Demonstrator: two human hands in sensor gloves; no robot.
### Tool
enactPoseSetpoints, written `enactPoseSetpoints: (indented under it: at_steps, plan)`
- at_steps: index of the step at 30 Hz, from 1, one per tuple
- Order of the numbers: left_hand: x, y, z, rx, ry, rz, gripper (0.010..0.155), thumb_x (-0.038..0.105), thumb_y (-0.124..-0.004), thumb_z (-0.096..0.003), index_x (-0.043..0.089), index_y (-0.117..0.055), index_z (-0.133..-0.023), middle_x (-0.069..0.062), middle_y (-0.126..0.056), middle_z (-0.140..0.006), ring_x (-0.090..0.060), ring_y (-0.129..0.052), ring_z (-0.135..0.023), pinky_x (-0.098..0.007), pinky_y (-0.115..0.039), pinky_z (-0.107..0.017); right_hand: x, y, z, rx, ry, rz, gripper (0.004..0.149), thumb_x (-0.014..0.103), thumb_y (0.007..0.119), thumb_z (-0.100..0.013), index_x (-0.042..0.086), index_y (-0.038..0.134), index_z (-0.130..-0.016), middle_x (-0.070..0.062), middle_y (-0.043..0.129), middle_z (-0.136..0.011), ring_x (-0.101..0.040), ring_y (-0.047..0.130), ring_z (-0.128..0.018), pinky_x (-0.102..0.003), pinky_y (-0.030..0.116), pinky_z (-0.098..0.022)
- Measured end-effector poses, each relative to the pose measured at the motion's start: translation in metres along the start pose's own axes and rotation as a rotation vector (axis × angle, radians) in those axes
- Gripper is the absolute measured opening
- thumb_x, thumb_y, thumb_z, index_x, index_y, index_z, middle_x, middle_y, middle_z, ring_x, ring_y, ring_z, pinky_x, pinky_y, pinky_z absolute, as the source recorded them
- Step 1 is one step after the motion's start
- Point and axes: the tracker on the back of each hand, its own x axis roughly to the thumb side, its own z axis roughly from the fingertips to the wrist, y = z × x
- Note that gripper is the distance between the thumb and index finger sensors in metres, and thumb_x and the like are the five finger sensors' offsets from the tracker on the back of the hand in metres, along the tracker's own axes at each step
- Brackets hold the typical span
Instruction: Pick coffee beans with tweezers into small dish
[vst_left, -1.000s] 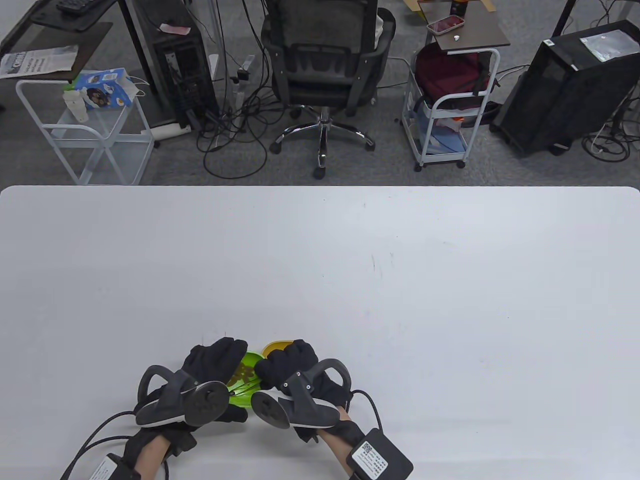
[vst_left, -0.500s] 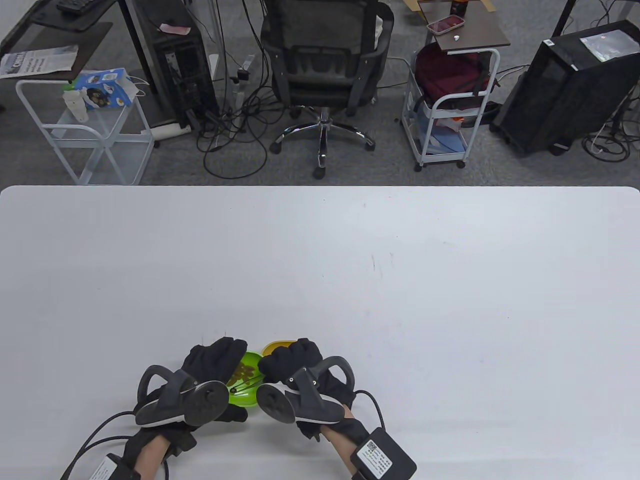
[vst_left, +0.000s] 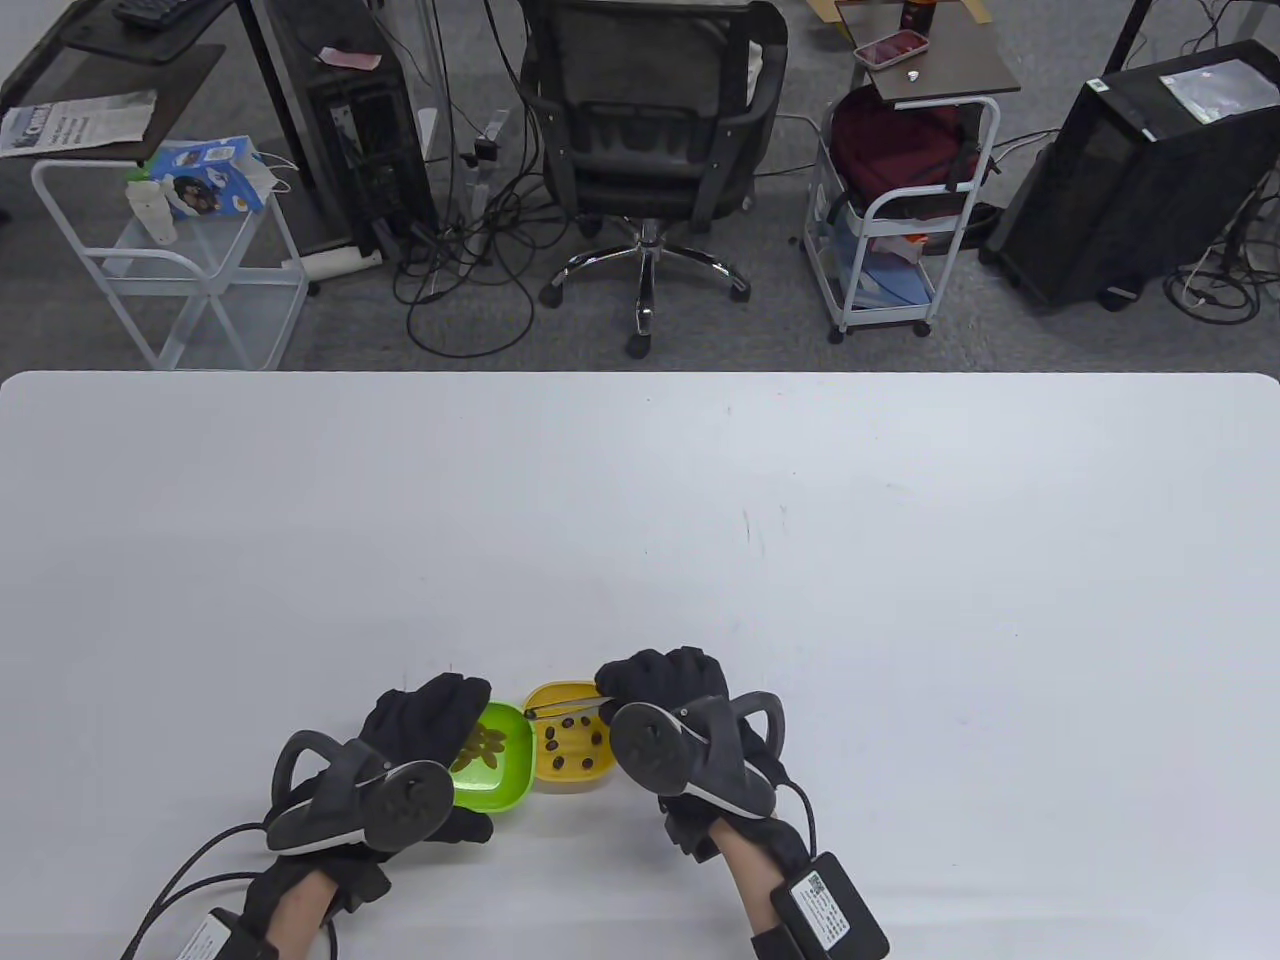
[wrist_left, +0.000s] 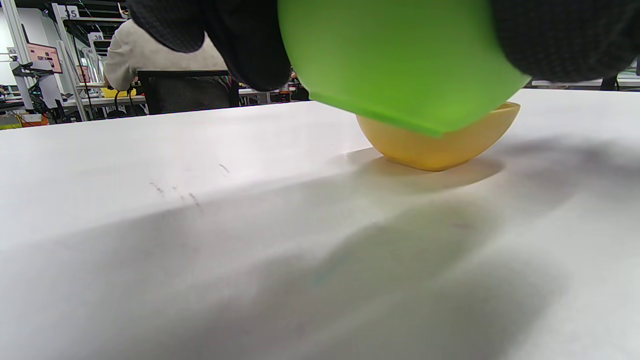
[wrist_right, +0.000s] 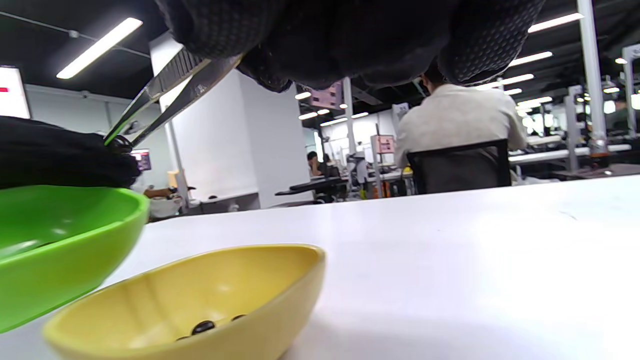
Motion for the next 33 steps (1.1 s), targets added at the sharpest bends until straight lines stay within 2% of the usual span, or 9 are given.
enactPoseSetpoints:
  at_steps: [8, 23, 28, 33]
  plan:
    - [0.0, 0.0, 0.0, 0.001, 0.0, 0.0, 0.115, 0.07, -0.077, -0.0315, 0.003, -0.044, -0.119, -0.026, -0.058, -0.121, -0.04, -0.083, -0.103, -0.064, -0.065, -0.076, -0.016, 0.006, -0.001, 0.037, 0.065, -0.014, 0.042, 0.036, 0.066, -0.043, 0.026, 0.073, -0.083, 0.003, 0.085, -0.067, -0.021, 0.088, -0.052, -0.059, 0.067, -0.072]
    - [-0.004, 0.001, 0.003, 0.006, 0.011, 0.015, 0.115, 0.07, -0.077, -0.0315, 0.003, -0.044, -0.119, -0.026, -0.058, -0.121, -0.04, -0.083, -0.103, -0.064, -0.066, -0.076, -0.02, 0.008, -0.001, 0.051, 0.086, -0.027, 0.043, 0.036, 0.067, -0.043, 0.025, 0.073, -0.084, 0.003, 0.085, -0.067, -0.021, 0.089, -0.052, -0.059, 0.067, -0.072]
    - [-0.02, 0.003, 0.006, 0.033, 0.057, 0.049, 0.115, 0.07, -0.077, -0.0315, 0.003, -0.044, -0.119, -0.026, -0.058, -0.121, -0.04, -0.083, -0.103, -0.064, -0.065, -0.076, -0.02, 0.008, -0.001, 0.054, 0.088, -0.029, 0.044, 0.036, 0.067, -0.043, 0.025, 0.073, -0.084, 0.004, 0.085, -0.067, -0.021, 0.089, -0.052, -0.059, 0.067, -0.072]
    - [-0.05, -0.003, 0.01, 0.036, 0.156, 0.103, 0.115, 0.07, -0.077, -0.0318, 0.003, -0.043, -0.119, -0.026, -0.057, -0.121, -0.04, -0.082, -0.103, -0.064, -0.066, -0.075, -0.021, 0.009, -0.001, 0.068, 0.091, -0.028, 0.044, 0.036, 0.067, -0.043, 0.025, 0.073, -0.084, 0.003, 0.085, -0.067, -0.021, 0.089, -0.052, -0.059, 0.067, -0.072]
